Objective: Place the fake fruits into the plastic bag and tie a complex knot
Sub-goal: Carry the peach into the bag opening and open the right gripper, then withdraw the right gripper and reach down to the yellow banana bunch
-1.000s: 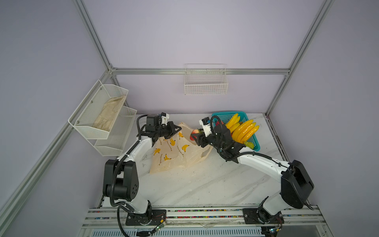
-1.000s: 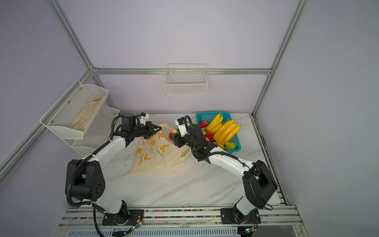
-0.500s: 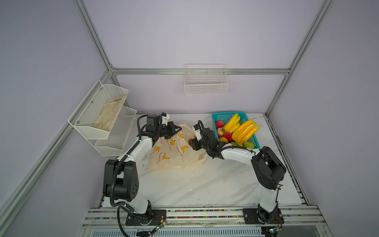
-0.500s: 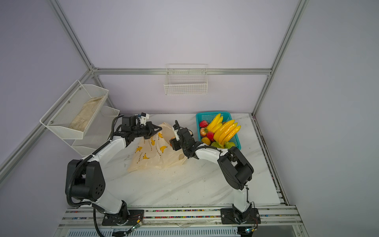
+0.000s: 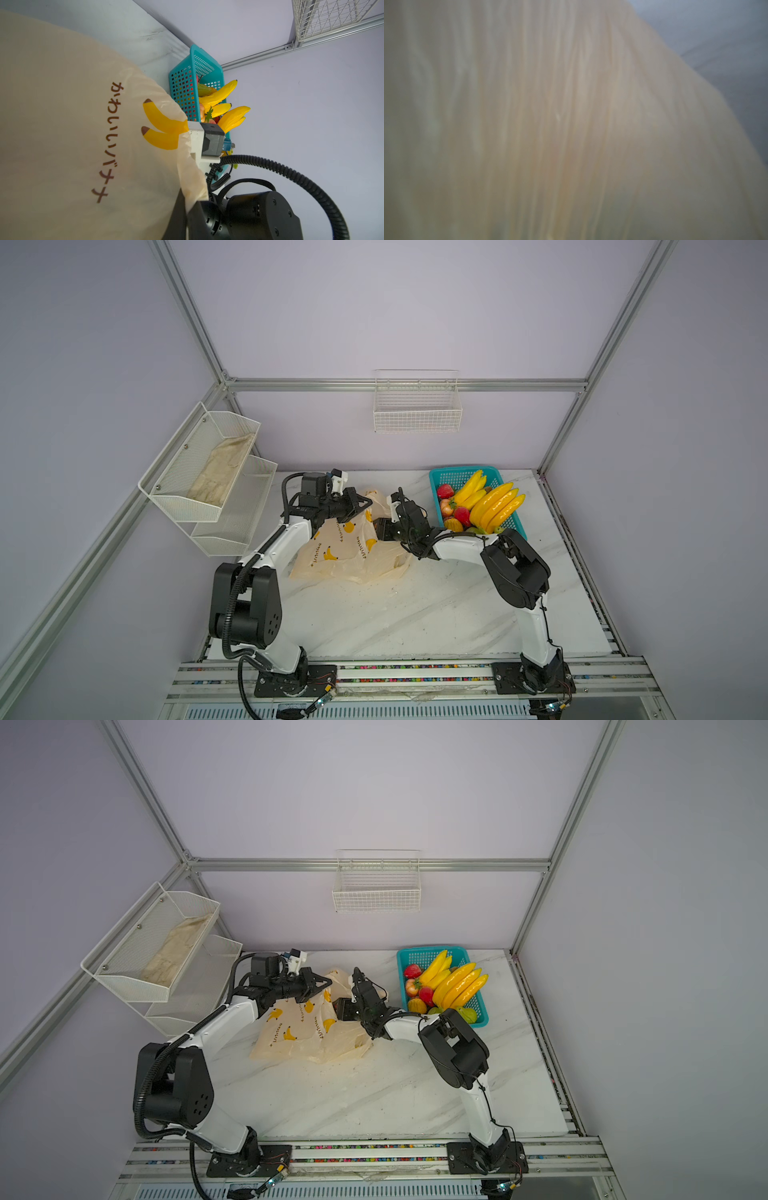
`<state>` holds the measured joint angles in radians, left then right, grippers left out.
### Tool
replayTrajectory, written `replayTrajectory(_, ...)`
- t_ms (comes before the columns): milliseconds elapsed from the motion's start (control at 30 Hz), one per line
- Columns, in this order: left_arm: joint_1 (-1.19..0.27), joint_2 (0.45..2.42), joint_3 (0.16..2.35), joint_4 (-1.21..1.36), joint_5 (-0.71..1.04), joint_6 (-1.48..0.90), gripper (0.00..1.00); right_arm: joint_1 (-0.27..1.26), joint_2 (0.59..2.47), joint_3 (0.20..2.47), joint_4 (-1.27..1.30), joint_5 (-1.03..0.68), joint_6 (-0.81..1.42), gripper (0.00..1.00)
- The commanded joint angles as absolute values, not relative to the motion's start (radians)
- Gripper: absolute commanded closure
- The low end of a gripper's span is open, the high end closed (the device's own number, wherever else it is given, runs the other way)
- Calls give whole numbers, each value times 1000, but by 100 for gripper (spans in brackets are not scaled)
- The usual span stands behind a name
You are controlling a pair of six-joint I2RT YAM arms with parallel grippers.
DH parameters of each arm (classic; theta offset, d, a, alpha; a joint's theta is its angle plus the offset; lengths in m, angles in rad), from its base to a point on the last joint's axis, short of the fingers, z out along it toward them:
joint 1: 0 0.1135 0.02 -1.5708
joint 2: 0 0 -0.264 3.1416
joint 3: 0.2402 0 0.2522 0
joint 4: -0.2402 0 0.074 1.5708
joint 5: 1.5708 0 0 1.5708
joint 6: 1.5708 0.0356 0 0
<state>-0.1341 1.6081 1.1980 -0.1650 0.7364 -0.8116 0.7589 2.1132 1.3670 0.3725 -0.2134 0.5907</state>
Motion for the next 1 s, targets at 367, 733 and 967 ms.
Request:
replayTrajectory(367,-140,1607,1184,-144,766,-813,100,770,2092,1369,560,-367,707,16)
replayTrajectory(733,-127,1597,1179,-146,752,-810,100,765,1933,1301,306,-213,464,24)
replayTrajectory(967,-120,1601,1177,-146,744,-805,100,760,1745,1224,202,-265,224,24)
